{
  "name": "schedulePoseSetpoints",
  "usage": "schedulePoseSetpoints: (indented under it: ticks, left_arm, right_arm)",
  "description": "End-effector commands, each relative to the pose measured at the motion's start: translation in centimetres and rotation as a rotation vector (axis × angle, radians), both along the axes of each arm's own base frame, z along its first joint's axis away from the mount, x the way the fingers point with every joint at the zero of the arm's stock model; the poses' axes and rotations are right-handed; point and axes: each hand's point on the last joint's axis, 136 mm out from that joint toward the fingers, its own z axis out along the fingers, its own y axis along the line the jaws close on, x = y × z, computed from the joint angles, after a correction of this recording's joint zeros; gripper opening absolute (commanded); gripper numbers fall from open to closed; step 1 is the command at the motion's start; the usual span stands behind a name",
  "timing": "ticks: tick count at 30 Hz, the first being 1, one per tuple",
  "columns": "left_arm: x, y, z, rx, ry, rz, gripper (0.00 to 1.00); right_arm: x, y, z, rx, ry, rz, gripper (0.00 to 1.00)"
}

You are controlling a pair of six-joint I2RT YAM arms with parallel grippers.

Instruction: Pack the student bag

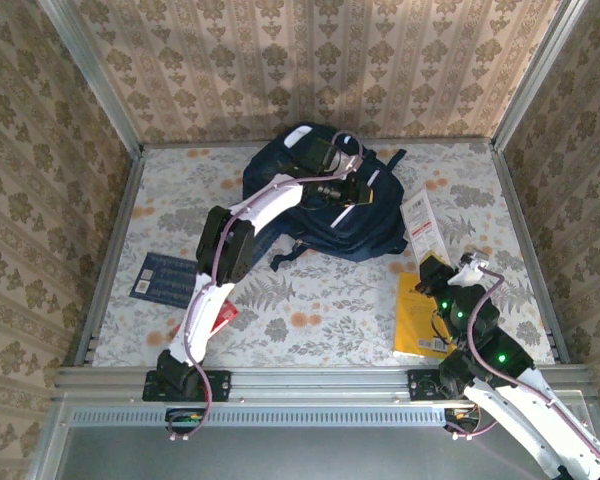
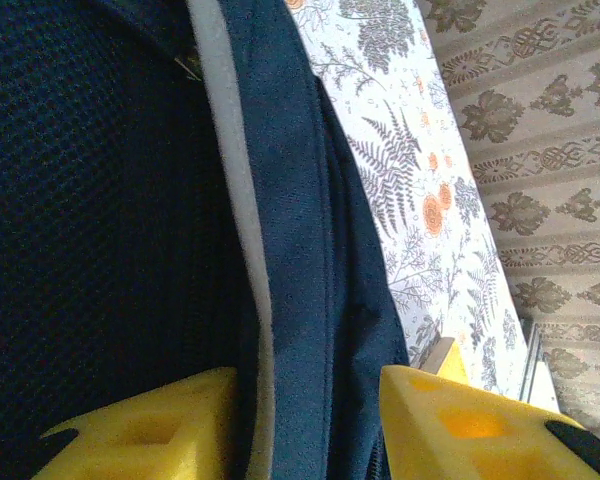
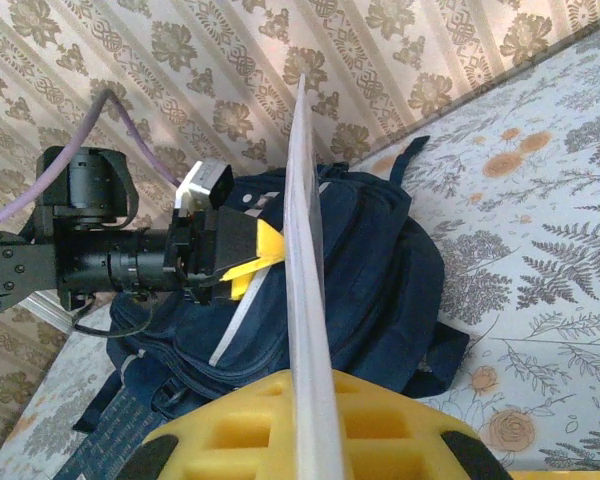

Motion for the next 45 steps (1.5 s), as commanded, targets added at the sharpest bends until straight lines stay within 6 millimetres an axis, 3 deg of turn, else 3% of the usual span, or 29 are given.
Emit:
schedulePoseSetpoints:
  ticks: [1,4,8,12,19,24,28,32,38,45]
  left_arm:
    - [0.0,-0.1,-0.8,0.037,0.005,-0.004,0.37]
    - [0.8,0.6,-1.3,0.104,-0.036,0.031,0.24]
    - [1.6,1.3,0.7,0.141,-0.113,0.052,0.0]
    - [1.8,1.9,6.1,0.069,-0.158,0.045,0.0]
    - [2.2,5.0,16.2,-0.115,-0.198,0.049,0.0]
    - [2.6,7.1,20.5,-0.21,-0.203,0.062,0.0]
    - [2.6,7.9,22.9,-0.285,-0.194,0.037,0.0]
    - [2.5,8.3,24.9,-0.347,-0.187,0.01,0.0]
    - [1.8,8.9,27.2,-0.393,-0.215,-0.023,0.0]
    - [0.7,8.6,28.7,-0.472,-0.203,-0.095,0.0]
  right_arm:
    - [0.0,0.0,-0.1,0.034,-0.008,0.002,0.0]
    - [0.0,0.1,-0.2,0.042,-0.007,0.006,0.0]
    - [-0.1,0.2,0.0,0.03,-0.011,0.011,0.0]
    - [-0.2,0.1,0.7,0.014,-0.026,0.017,0.0]
    - [-0.4,-0.2,2.6,-0.01,-0.065,0.014,0.0]
    - [-0.3,-0.7,3.5,-0.02,-0.079,-0.015,0.0]
    - [0.2,0.0,3.1,-0.006,-0.054,0.001,0.0]
    - [0.9,2.1,3.1,0.012,-0.013,0.091,0.0]
    - [3.4,7.5,3.3,0.101,0.116,0.345,0.0]
    - [9.2,10.4,3.2,0.399,0.235,0.477,0.0]
